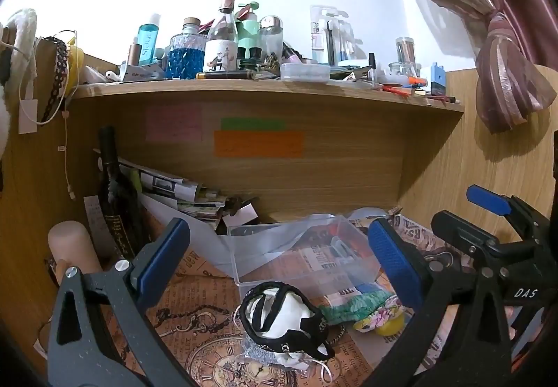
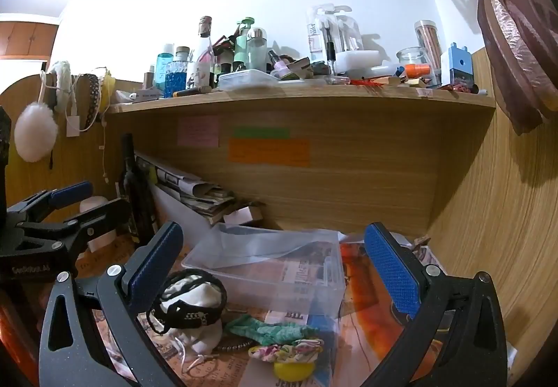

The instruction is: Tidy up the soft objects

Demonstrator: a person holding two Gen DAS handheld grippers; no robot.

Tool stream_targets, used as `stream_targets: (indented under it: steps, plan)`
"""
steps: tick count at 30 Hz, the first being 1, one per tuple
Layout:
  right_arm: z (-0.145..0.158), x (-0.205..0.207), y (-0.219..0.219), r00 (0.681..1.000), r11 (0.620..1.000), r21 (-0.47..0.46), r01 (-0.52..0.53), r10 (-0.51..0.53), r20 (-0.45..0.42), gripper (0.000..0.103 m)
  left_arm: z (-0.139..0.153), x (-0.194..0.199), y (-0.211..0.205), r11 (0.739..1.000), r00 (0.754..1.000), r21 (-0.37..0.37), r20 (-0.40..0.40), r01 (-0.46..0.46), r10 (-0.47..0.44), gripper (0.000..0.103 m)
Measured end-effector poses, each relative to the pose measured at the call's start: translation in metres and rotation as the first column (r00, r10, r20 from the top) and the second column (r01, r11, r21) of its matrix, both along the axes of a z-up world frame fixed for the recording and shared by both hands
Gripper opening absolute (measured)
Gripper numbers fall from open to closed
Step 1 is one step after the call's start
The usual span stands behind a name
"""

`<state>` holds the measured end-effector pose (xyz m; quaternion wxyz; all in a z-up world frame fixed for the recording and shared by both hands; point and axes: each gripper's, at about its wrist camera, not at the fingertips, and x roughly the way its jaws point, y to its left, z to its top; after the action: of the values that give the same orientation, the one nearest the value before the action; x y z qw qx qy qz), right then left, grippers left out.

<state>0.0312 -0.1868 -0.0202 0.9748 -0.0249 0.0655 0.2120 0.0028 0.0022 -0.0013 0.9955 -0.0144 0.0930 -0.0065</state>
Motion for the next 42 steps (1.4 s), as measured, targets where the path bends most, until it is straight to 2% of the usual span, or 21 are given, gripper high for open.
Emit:
stream_targets:
  steps: [42]
  plan:
    - [0.0062,-0.0018,-0.0043,1.000,1.000,0.007,0.002,-0.002,0.014,0.103,0.0005,0.0001,-0.0005,1.000,1.000,-0.004,0.000,0.001,-0.001,0.103]
